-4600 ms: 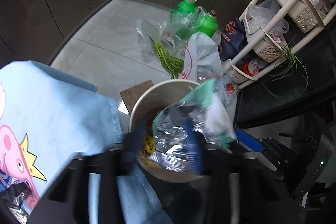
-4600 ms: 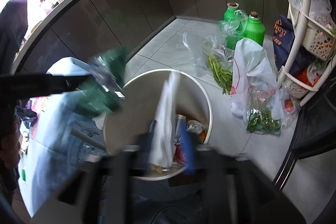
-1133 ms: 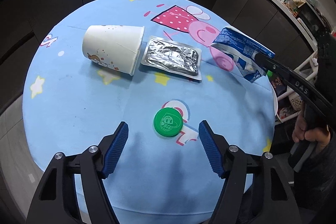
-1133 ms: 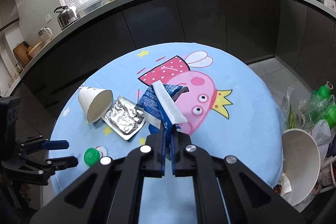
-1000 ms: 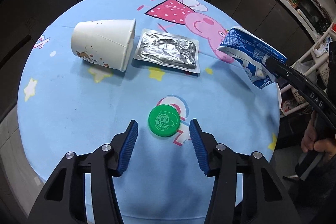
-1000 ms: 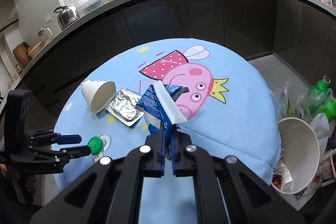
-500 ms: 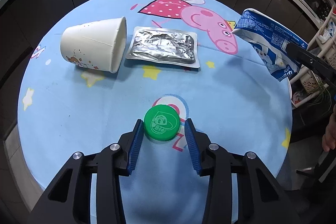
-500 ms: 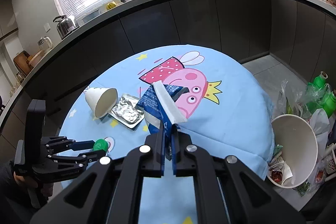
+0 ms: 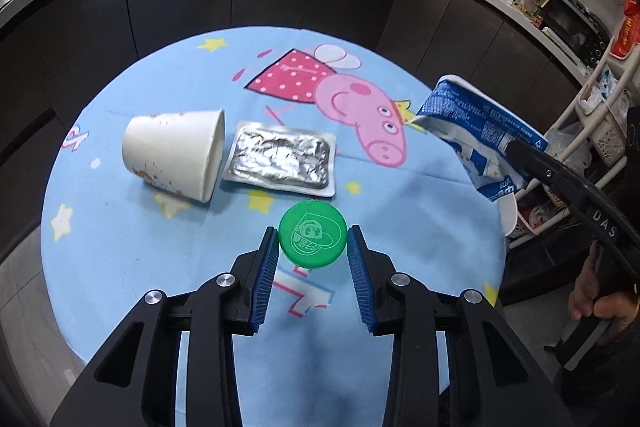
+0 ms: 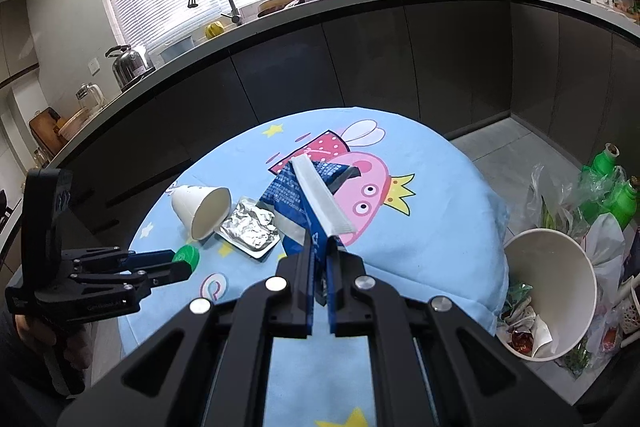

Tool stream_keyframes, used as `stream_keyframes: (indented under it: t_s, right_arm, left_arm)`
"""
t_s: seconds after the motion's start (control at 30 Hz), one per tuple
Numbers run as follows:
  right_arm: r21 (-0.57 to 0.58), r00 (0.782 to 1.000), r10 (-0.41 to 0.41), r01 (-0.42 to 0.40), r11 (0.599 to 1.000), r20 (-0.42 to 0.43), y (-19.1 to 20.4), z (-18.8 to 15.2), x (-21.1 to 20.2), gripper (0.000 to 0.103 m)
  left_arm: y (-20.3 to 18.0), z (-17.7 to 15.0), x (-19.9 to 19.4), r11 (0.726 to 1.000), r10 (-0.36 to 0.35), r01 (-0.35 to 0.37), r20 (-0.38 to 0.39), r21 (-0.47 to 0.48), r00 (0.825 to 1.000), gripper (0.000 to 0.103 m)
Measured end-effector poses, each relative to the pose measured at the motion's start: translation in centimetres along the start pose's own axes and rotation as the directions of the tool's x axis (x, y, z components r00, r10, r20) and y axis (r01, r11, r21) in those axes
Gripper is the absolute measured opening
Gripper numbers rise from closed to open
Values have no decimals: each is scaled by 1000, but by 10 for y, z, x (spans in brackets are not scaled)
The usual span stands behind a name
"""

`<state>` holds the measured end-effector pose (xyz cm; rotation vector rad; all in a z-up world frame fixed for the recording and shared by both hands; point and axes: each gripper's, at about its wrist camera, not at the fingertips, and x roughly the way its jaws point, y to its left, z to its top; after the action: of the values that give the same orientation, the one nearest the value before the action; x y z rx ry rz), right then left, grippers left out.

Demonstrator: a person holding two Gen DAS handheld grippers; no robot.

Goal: Collect trash
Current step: 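Grasp the green bottle cap with the left tool, then carry the blue carton with the right tool while the left tool carries the green cap over the bucket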

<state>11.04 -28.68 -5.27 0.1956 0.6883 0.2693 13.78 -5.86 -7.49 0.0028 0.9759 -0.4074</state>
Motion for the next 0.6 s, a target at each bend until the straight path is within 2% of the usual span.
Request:
stream_keyframes:
  t_s: [0.3, 0.6]
  right_arm:
    - [40, 996, -59, 56, 998, 71, -20, 4, -33, 6]
    - [126, 980, -159, 144, 981, 115, -63, -3, -67, 6]
  left_arm:
    - [-49, 36, -18, 992, -97, 91, 75, 88, 992, 33]
    - [-102, 62, -8, 969, -202, 189, 69, 160, 977, 33]
